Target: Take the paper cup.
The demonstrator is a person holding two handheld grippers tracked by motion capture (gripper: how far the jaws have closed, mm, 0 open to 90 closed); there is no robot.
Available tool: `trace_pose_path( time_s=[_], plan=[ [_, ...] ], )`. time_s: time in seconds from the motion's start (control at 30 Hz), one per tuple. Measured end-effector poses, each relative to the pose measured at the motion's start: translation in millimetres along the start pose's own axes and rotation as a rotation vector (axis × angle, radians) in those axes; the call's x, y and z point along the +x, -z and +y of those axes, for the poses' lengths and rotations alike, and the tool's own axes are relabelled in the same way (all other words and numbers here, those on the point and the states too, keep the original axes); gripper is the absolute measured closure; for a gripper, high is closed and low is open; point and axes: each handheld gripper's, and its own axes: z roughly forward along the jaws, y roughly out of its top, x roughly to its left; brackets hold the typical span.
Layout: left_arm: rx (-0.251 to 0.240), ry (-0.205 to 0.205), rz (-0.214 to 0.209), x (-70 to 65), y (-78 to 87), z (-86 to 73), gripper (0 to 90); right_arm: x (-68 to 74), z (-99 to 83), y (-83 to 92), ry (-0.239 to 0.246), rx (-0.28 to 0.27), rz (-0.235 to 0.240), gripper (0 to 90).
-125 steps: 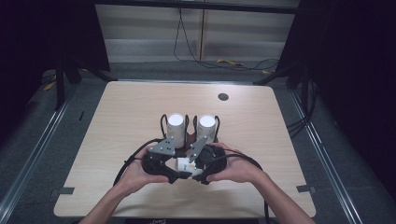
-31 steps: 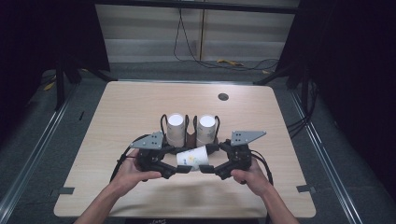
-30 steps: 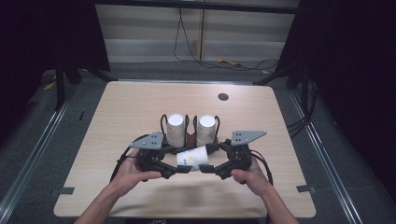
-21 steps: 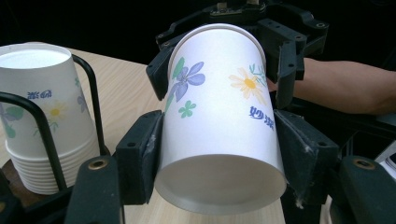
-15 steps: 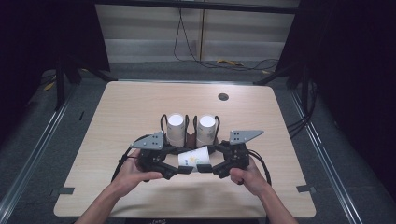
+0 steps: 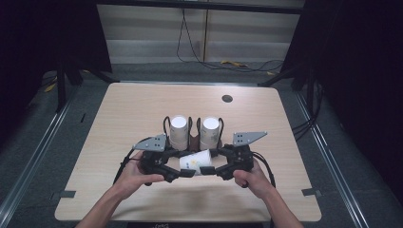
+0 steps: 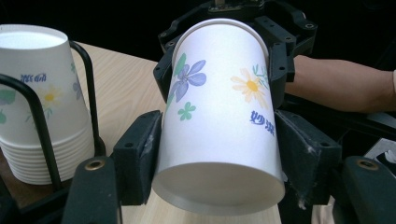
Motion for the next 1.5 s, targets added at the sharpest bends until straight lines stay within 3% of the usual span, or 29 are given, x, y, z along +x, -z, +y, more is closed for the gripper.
trace_pose_path(
  time_s=[0.2, 0.47, 0.57, 0.8, 1.1, 1.37, 1.5],
  plan=[
    [-0.004, 0.036, 0.014, 3.7, -0.1, -4.2, 30.1, -0.9, 0.5, -2.2, -0.002, 0.009, -0.013, 28.2],
    [0.014, 0.046, 0.057, 5.7, 2.5, -4.9, 20.1, -1.4, 0.8, 1.6, -0.002, 0.012, -0.040, 28.3],
    [0.029, 0.064, 0.089, 7.4, 3.2, -5.8, 16.2, -2.9, 0.5, 5.2, -0.011, 0.011, -0.065, 28.3],
    [0.054, 0.086, 0.133, 8.1, 7.8, -7.1, 16.3, -3.3, 0.3, 13.1, -0.021, 0.026, -0.127, 28.6],
    [0.105, 0.132, 0.254, 14.5, 19.6, -22.8, 18.9, -6.8, -3.3, 22.1, -0.053, 0.086, -0.248, 28.8],
    [0.114, 0.173, 0.312, 16.9, 31.7, -34.2, 18.0, -11.1, -2.4, 33.6, -0.068, 0.142, -0.361, 29.5],
    [0.150, 0.172, 0.339, 17.5, 34.3, -38.3, 18.6, -14.3, -0.7, 40.6, -0.086, 0.173, -0.422, 29.6]
  ],
)
